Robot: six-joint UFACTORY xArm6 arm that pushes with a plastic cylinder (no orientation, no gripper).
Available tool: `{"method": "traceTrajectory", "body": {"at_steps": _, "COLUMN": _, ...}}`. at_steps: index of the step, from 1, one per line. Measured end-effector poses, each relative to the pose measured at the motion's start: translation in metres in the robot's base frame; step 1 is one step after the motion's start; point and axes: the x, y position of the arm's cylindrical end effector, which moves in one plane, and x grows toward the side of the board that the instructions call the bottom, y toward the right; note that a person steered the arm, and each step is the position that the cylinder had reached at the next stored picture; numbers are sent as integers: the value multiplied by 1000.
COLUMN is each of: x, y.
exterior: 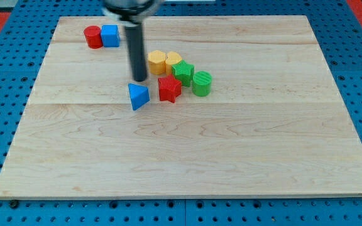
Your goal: Move the blue triangle to the bottom of the yellow hexagon
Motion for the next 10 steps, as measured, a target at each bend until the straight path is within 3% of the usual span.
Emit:
{"method": "traceTrajectory", "body": {"at_steps": 2, "x": 84, "y": -21}}
{"method": "traceTrajectory", "body": {"at_steps": 3, "x": 84, "y": -5}}
{"method": "traceTrajectory", "body": {"at_steps": 4, "x": 12, "y": 1}}
{"method": "traceTrajectory", "body": {"at_steps": 5, "x": 19, "y": 12}}
{"method": "traceTrajectory", "body": {"at_steps": 7, "x": 106, "y": 17}}
{"method": "traceTrajectory", "body": {"at_steps": 8, "x": 42, "y": 21}}
{"method": "traceTrajectory", "body": {"at_steps": 10, "x": 32, "y": 28}}
